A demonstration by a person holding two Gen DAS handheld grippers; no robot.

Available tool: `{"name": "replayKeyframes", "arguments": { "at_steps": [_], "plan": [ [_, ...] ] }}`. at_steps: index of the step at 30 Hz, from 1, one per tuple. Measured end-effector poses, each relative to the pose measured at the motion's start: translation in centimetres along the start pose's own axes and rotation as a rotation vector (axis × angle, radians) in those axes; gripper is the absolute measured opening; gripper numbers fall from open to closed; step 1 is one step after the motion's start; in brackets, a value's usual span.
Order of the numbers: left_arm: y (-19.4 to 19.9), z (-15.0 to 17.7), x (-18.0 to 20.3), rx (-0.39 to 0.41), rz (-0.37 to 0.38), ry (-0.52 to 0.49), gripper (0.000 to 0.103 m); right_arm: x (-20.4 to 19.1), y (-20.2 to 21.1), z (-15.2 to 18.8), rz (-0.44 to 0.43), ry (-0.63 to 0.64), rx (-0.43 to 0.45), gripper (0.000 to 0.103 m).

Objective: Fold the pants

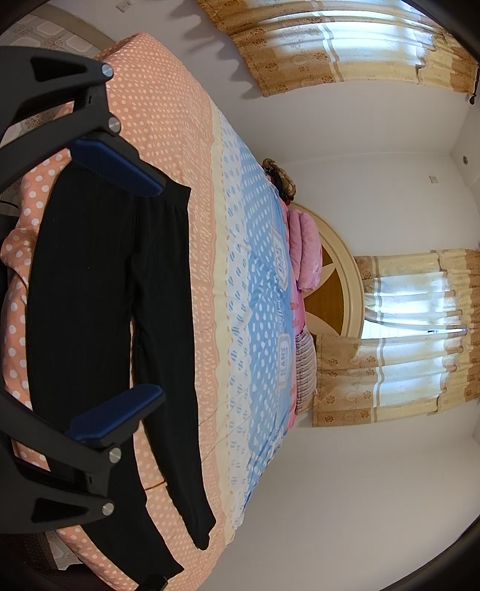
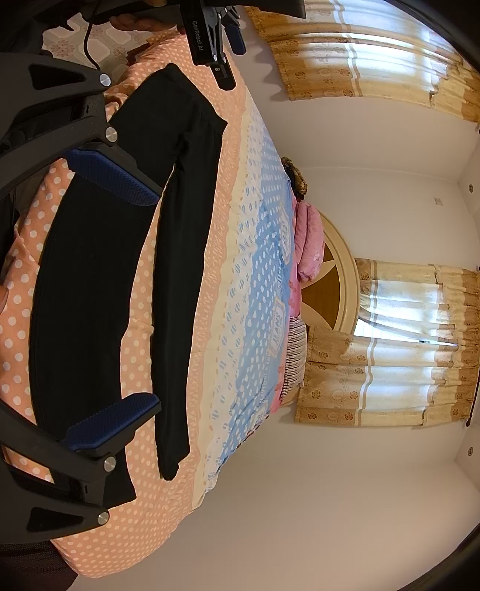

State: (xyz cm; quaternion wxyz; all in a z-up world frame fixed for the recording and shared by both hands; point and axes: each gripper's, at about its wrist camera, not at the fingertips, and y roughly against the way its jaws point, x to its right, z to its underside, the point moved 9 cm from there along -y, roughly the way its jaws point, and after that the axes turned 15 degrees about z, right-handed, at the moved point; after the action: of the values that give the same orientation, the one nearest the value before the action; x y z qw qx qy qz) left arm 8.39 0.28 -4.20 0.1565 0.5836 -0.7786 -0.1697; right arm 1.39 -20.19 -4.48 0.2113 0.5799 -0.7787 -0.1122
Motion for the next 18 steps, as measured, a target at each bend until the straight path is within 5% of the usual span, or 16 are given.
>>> {"name": "replayKeyframes", "arguments": {
  "at_steps": [18],
  "plan": [
    [0.0, 0.05, -0.16, 0.001, 0.001, 0.003, 0.103, -0.35, -0.11, 0.21, -0.002, 0.006, -0.006, 0.102]
  ]
}}
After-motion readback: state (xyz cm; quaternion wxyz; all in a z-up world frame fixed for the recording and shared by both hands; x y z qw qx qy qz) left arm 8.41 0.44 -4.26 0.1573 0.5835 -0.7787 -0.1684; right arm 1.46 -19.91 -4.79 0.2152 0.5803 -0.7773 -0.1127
